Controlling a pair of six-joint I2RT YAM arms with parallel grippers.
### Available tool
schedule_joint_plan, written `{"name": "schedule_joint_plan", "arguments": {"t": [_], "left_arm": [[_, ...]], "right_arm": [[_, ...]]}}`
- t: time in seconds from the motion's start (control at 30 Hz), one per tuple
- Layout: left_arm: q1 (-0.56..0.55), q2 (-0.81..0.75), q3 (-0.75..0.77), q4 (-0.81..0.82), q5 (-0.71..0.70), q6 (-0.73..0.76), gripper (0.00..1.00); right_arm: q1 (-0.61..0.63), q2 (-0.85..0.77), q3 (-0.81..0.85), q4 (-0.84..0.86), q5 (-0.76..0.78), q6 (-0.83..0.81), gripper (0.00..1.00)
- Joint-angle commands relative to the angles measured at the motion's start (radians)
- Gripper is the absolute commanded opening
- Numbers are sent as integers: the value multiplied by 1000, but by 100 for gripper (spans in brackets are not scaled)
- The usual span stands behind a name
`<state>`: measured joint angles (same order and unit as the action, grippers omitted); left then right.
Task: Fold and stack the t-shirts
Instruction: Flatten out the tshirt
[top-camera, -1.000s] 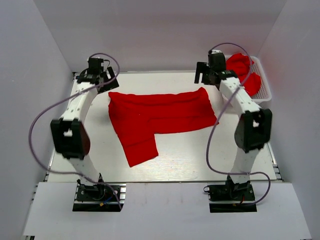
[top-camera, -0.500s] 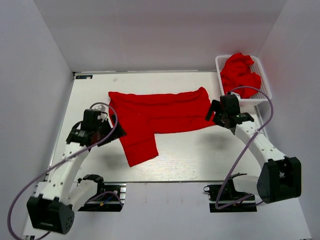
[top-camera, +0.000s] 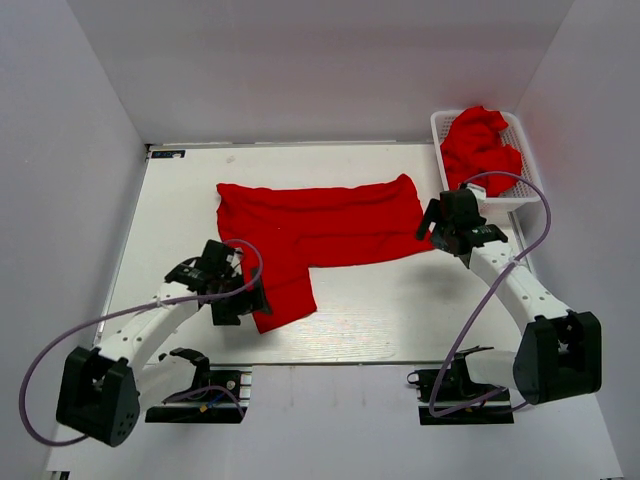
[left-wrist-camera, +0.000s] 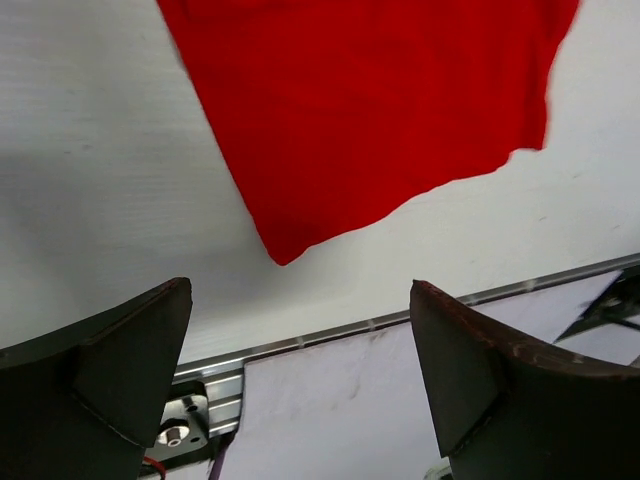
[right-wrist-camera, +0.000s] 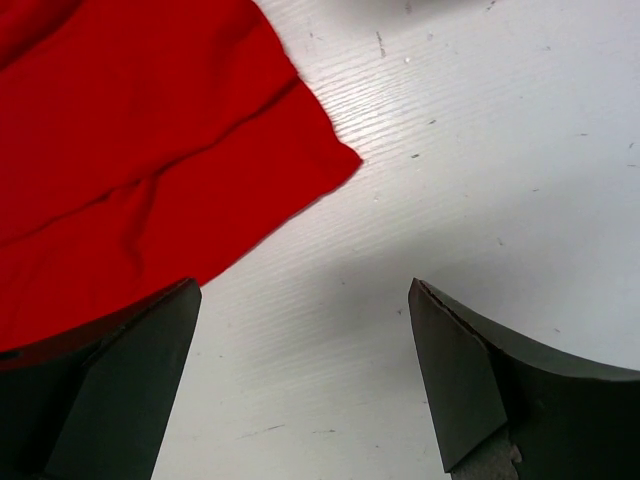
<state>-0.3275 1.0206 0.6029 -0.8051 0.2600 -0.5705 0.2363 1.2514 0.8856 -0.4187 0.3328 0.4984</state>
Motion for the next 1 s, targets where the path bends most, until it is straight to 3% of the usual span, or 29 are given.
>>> {"name": "schedule_joint_plan", "arguments": {"t": [0.0,0.33,0.7,0.93,0.97], "left_arm": [[-67,74,11,37,-43,-5,100],[-258,257,90,7,-252,-64,83],[-363,424,113,64,-335,-104,71],[-372,510,113,153,-335,-95,48],[-372,510,113,153,-344,-95,35]], "right_arm": [[-9,8,35,-18,52,-3,90],[-20,-1,19,0,75,-24,90],[-35,3,1,4,75,-37,90],[-48,14,-5,4,72,-47,90],[-49,13,-10,6,72,-47,90]]}}
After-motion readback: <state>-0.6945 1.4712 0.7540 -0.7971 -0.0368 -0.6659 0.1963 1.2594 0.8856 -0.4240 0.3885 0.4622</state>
